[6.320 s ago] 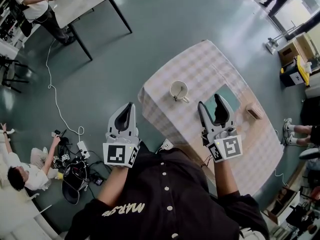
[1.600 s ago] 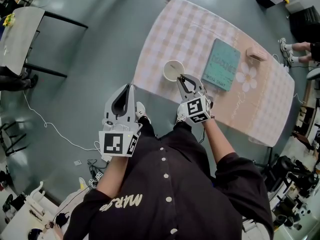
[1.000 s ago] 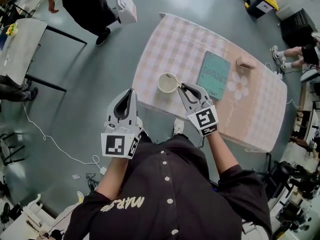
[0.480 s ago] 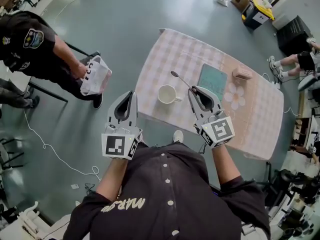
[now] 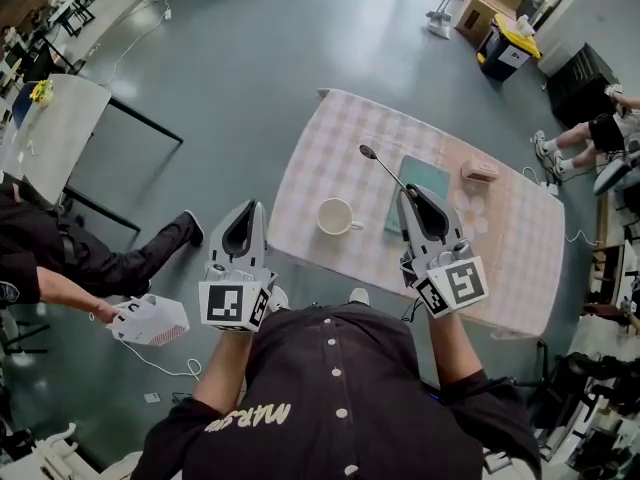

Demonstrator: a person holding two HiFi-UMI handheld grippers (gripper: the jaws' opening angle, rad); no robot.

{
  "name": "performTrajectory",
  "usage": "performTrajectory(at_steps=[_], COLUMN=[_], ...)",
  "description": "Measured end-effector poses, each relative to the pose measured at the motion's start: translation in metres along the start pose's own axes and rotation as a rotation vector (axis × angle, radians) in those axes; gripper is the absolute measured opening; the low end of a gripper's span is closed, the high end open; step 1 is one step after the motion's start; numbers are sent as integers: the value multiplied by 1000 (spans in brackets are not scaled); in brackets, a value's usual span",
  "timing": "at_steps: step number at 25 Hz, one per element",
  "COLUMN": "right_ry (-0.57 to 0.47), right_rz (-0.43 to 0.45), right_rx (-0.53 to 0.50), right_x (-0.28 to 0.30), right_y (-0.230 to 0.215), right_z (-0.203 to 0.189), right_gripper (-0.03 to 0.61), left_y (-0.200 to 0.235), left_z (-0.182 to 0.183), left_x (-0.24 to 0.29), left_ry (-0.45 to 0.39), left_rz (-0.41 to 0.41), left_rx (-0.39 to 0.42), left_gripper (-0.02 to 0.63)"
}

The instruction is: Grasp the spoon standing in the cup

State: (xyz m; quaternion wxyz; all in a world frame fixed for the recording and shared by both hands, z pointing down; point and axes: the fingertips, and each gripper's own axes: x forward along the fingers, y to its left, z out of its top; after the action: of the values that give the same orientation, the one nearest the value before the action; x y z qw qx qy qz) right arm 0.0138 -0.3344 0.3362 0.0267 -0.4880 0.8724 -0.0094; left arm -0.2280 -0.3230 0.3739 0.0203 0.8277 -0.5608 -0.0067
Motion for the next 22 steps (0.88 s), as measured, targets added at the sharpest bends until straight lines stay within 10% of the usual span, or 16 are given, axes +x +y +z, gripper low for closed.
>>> performTrajectory(at_steps=[22], right_ry=[-93], right_rz=[-196], right_rx=[-50], right_x=[-40], right_y=[-54], right_z=[24], right_gripper=[52], left_y=[32], left_z=[15], left_x=[7], left_ry=[-25], left_rz=[35], left_rx=[38], left_gripper=[11])
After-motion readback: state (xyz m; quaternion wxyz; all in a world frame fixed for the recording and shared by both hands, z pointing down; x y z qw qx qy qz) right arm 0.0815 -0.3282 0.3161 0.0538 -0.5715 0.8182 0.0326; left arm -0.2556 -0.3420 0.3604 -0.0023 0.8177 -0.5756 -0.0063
